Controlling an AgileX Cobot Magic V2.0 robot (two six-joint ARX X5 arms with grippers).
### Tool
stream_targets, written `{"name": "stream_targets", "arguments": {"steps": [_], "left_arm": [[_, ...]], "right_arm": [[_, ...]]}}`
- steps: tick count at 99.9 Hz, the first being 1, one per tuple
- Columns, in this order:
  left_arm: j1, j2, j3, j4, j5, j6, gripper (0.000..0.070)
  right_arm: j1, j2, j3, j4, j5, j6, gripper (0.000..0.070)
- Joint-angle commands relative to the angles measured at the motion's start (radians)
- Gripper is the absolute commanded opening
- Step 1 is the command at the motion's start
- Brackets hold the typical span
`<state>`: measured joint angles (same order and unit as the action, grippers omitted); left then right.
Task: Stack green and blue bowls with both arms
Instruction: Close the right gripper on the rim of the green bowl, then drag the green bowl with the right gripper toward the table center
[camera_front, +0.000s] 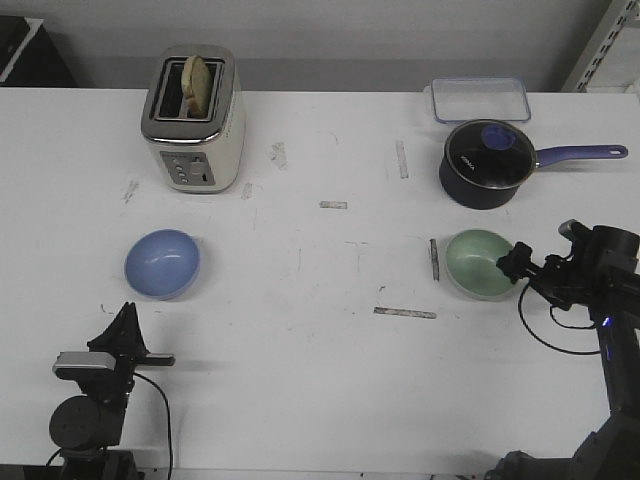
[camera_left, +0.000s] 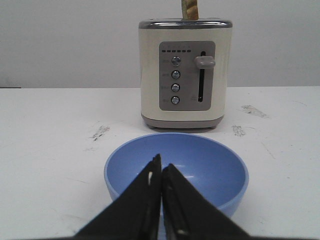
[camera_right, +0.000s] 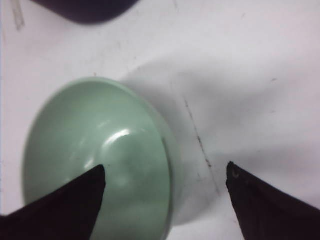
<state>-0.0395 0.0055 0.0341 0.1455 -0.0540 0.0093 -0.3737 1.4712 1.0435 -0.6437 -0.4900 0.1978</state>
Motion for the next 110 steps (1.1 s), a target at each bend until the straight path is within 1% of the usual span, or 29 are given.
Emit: {"name": "stream_targets", "arguments": {"steps": [1,5,15,21,32,39,43,48,49,55,63,68,97,110], "left_arm": [[0.0,-0.002,-0.022,0.013,-0.002,0.005,0.0002],[0.0,-0.002,-0.022,0.013,-0.002,0.005,0.0001],[0.0,-0.002,-0.022,0.013,-0.002,0.005,0.0002],[0.0,-0.002,-0.022,0.013,-0.002,0.005,0.0002],[0.0,-0.002,-0.022,0.013,-0.002,0.005,0.0002],[0.0,-0.002,-0.022,0.013,-0.002,0.005,0.0002],[0.0,-0.002,-0.022,0.013,-0.002,0.005,0.0001],[0.0,-0.002,-0.022,0.013,-0.002,0.005,0.0002],[0.0,-0.002,-0.022,0.013,-0.002,0.005,0.0002],[0.0,-0.002,-0.022,0.013,-0.002,0.005,0.0002],[0.0,-0.002,-0.022,0.013,-0.002,0.005,0.0002],[0.0,-0.002,-0.022,0.013,-0.002,0.005,0.0001],[0.0,-0.002,-0.022,0.013,-0.002,0.005,0.0002],[0.0,-0.002,-0.022,0.013,-0.002,0.005,0.0002]], "right_arm": [[0.003,0.027,0.018,0.016,0.002,-0.02,0.0521],[0.009,0.037,0.018,0.023,0.011,-0.02,0.0501],[0.023,0.052,0.018,0.031,0.056,-0.023,0.038],[0.028,0.056,0.018,0.031,0.072,-0.031,0.0321],[0.037,0.063,0.018,0.033,0.074,-0.035,0.026],[0.043,0.067,0.018,0.035,0.075,-0.035,0.0244],[0.047,0.07,0.018,0.035,0.076,-0.035,0.0221],[0.052,0.076,0.018,0.035,0.079,-0.037,0.0145],[0.055,0.079,0.018,0.034,0.08,-0.038,0.0088],[0.056,0.081,0.018,0.033,0.079,-0.038,0.0039],[0.057,0.08,0.018,0.036,0.079,-0.038,0.0031],[0.057,0.073,0.018,0.035,0.079,-0.038,0.0009],[0.062,-0.019,0.018,0.037,0.076,-0.03,0.0009],[0.115,-0.064,0.018,0.039,0.074,-0.029,0.0009]]}}
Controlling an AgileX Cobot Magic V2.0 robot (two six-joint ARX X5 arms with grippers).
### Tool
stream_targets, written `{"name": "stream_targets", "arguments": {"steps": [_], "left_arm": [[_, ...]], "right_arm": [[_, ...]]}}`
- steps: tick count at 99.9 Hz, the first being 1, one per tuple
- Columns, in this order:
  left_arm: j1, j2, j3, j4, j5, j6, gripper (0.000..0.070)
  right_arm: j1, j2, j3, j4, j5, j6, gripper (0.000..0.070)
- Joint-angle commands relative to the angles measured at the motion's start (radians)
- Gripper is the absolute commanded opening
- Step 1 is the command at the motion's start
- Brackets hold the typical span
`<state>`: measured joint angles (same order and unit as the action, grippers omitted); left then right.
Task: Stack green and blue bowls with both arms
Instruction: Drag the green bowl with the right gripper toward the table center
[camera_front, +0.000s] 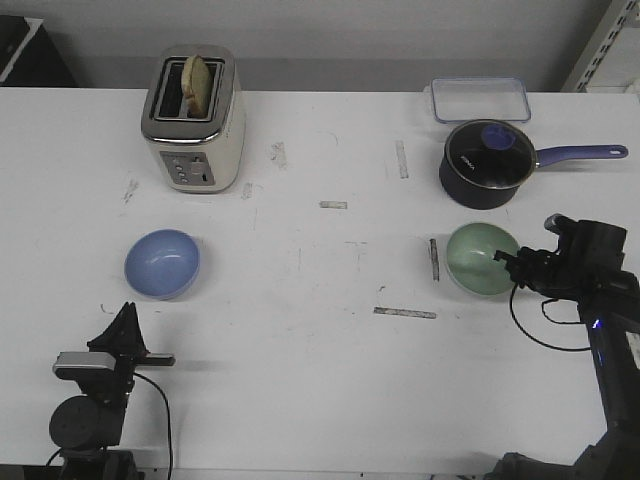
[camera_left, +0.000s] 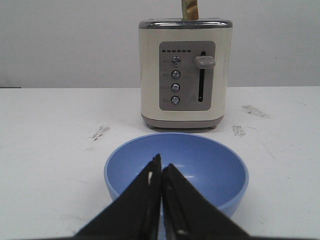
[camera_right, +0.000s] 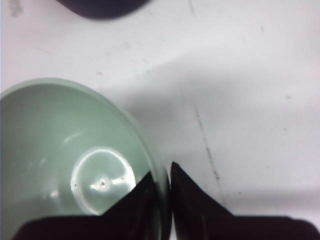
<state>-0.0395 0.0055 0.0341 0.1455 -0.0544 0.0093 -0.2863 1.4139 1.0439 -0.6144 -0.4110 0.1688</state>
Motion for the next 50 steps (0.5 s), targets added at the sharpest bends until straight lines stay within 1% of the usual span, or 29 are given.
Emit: {"name": "stream_targets", "arguments": {"steps": [1,8,13,22,34,43,50], "left_arm": [[0.0,-0.002,-0.022,0.013,-0.001,0.005,0.0002],[0.0,-0.002,-0.022,0.013,-0.001,0.005,0.0002],[0.0,-0.002,-0.022,0.013,-0.001,0.005,0.0001],[0.0,-0.002,-0.022,0.013,-0.001,0.005,0.0002],[0.0,-0.002,-0.021,0.013,-0.001,0.005,0.0002],[0.0,-0.002,-0.022,0.013,-0.001,0.005,0.0002],[0.0,-0.002,-0.022,0.013,-0.001,0.005,0.0002]], "right_arm": [[0.034,-0.009,0.018,0.009,-0.005,0.0,0.0009],[0.09,-0.024,0.018,0.009,-0.005,0.003,0.0009],[0.138,-0.027,0.018,0.011,-0.004,0.023,0.0009],[0.238,-0.026,0.018,0.021,-0.004,0.082,0.0009],[0.375,-0.018,0.018,0.067,-0.002,0.152,0.0009],[0.478,-0.009,0.018,0.113,0.024,0.209,0.0009],[0.551,0.002,0.018,0.143,0.066,0.266,0.0009]]}}
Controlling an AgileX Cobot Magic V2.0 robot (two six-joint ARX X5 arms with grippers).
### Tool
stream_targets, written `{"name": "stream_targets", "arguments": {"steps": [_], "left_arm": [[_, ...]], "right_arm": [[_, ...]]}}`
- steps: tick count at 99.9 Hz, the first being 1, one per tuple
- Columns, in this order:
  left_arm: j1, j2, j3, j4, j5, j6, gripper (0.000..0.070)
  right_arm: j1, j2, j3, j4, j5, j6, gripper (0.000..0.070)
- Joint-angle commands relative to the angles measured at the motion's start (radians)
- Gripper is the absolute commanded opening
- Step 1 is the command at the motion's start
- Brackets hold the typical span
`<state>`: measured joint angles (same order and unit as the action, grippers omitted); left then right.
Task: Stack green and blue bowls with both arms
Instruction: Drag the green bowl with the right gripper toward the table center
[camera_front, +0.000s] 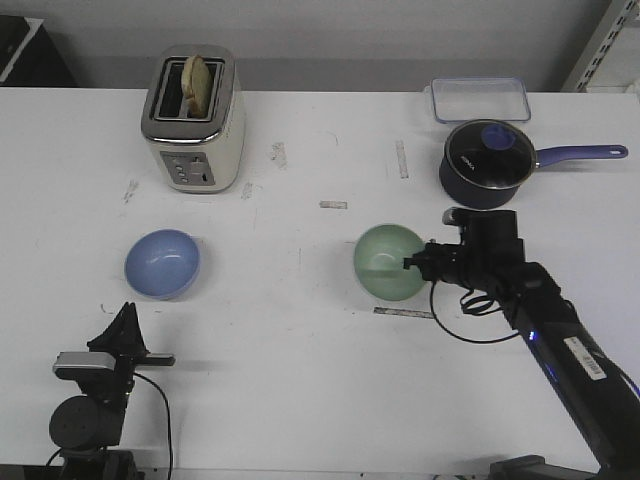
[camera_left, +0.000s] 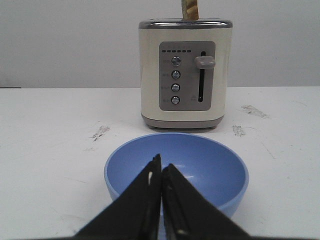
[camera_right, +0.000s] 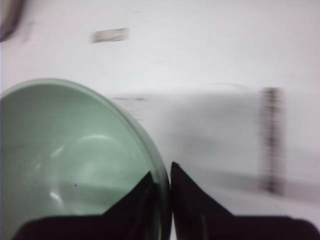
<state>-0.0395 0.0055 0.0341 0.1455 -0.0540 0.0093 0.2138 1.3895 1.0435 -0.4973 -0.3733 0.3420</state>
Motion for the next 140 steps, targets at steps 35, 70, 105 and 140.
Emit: {"name": "stream_targets", "arguments": {"steps": [35,70,105,140], "left_arm": [[0.0,-0.002,-0.022,0.013,-0.002,0.005,0.0002],[0.0,-0.002,-0.022,0.013,-0.002,0.005,0.0002],[0.0,-0.002,-0.022,0.013,-0.002,0.005,0.0002],[0.0,-0.002,-0.021,0.013,-0.002,0.005,0.0002]], "right_arm": [[0.304,0.111,0.018,0.146,0.291,0.317,0.0009],[0.338,0.188,0.018,0.18,0.365,0.357,0.0009],[0.347,0.19,0.018,0.182,0.388,0.354,0.0009],[0.356,0.204,0.018,0.183,0.346,0.357,0.0009]]}}
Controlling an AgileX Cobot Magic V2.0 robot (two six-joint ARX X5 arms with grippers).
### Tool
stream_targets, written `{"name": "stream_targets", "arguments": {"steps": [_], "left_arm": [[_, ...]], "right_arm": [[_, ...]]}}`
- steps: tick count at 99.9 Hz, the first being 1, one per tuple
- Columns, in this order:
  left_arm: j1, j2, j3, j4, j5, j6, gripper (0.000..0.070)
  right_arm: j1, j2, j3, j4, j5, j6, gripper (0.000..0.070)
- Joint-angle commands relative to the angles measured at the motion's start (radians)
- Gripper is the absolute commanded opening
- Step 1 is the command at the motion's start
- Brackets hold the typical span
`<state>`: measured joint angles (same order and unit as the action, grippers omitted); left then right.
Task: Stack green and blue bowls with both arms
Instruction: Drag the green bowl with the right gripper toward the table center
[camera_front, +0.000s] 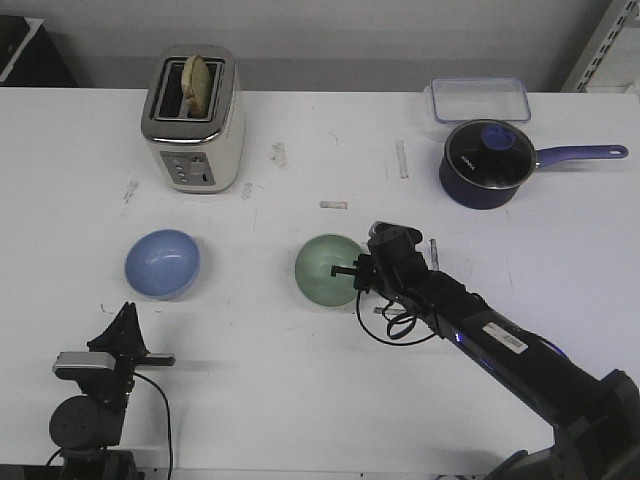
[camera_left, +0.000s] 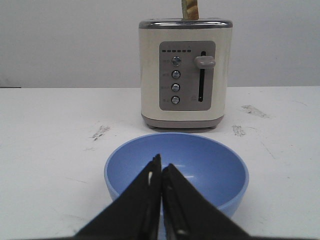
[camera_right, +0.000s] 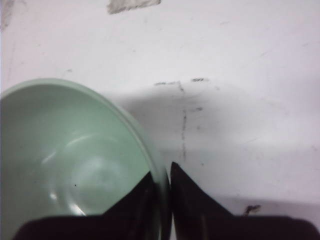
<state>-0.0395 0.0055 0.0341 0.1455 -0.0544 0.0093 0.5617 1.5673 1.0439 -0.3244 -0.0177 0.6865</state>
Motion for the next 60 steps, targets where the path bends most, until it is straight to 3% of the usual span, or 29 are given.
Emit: {"name": "stream_targets", "arguments": {"steps": [1,54,60], "left_arm": [[0.0,-0.002,-0.022,0.013,-0.001,0.005,0.0002],[0.0,-0.002,-0.022,0.013,-0.001,0.005,0.0002],[0.0,-0.002,-0.022,0.013,-0.001,0.005,0.0001]], "right_arm": [[0.008,0.027,0.018,0.011,-0.01,0.013,0.0009],[0.015,0.033,0.018,-0.008,-0.008,0.013,0.0016],[0.016,0.033,0.018,-0.008,-0.008,0.013,0.0046]]}}
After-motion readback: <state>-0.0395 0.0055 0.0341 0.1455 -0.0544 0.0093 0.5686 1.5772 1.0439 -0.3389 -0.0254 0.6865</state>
